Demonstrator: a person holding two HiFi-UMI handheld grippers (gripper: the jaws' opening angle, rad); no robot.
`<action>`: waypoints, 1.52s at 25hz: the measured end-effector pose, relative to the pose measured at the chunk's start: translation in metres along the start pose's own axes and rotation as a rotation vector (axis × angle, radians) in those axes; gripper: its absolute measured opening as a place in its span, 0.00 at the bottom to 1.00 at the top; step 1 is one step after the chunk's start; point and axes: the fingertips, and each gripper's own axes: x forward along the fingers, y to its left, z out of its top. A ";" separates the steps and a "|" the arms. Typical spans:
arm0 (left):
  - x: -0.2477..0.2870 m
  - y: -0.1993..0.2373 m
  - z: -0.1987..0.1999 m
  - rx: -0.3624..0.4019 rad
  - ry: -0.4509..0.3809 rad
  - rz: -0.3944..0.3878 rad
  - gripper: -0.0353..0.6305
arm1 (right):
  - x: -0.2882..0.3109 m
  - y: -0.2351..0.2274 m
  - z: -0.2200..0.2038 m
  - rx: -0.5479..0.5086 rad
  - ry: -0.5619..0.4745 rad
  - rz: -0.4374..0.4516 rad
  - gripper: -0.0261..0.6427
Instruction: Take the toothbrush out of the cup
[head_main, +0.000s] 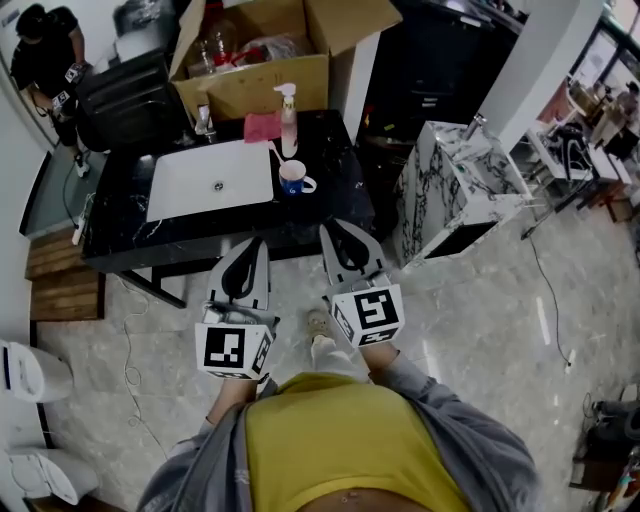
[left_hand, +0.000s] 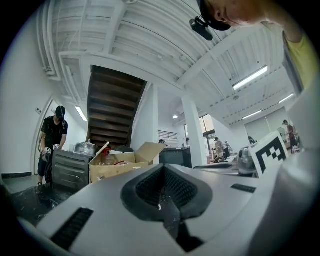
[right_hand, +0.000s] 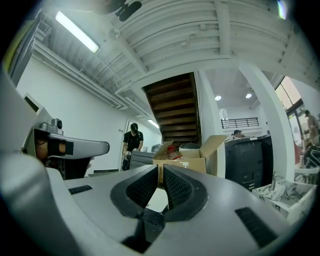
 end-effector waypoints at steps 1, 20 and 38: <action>0.012 0.004 -0.001 0.002 0.005 0.004 0.05 | 0.011 -0.006 -0.001 -0.003 0.002 0.009 0.11; 0.179 0.087 -0.043 0.018 0.022 0.160 0.05 | 0.206 -0.074 -0.072 -0.024 0.067 0.262 0.12; 0.213 0.131 -0.078 -0.025 0.118 0.182 0.05 | 0.287 -0.062 -0.157 -0.051 0.342 0.405 0.14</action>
